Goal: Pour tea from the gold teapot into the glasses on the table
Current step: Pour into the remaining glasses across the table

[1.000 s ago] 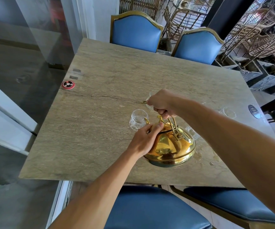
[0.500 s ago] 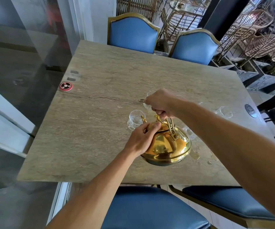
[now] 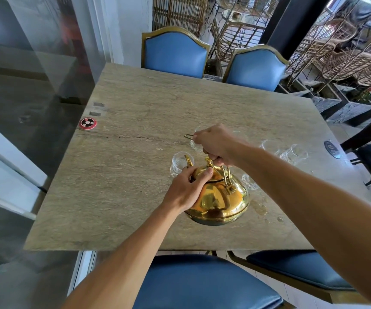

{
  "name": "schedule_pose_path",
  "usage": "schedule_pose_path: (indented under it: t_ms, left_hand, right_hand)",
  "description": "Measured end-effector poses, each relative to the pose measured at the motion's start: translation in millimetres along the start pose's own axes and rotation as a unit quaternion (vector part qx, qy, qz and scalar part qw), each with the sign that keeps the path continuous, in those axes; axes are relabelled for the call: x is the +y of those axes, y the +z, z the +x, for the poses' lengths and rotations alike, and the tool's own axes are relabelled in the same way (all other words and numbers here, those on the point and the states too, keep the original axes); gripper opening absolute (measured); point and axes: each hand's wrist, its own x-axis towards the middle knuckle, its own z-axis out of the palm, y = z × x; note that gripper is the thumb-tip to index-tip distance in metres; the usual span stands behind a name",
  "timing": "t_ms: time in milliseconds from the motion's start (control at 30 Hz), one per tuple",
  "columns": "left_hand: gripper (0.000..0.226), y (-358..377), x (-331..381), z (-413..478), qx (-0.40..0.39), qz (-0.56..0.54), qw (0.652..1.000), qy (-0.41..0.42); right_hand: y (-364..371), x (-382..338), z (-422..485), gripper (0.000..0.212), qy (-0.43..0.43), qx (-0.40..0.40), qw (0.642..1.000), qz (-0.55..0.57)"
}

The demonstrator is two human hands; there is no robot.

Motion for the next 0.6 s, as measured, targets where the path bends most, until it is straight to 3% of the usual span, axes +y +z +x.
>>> schedule_pose_path:
  t_ms: [433,600]
  left_hand:
    - [0.028,10,46,-1,0.011,0.024,0.998,0.050]
    - [0.034,19,67,16,0.012,0.020,0.997,0.073]
  right_hand:
    - [-42,-11,-30,0.026,-0.041,0.032,0.997,0.053]
    - [-68,-20,-27,0.021,-0.056,0.054,0.996,0.049]
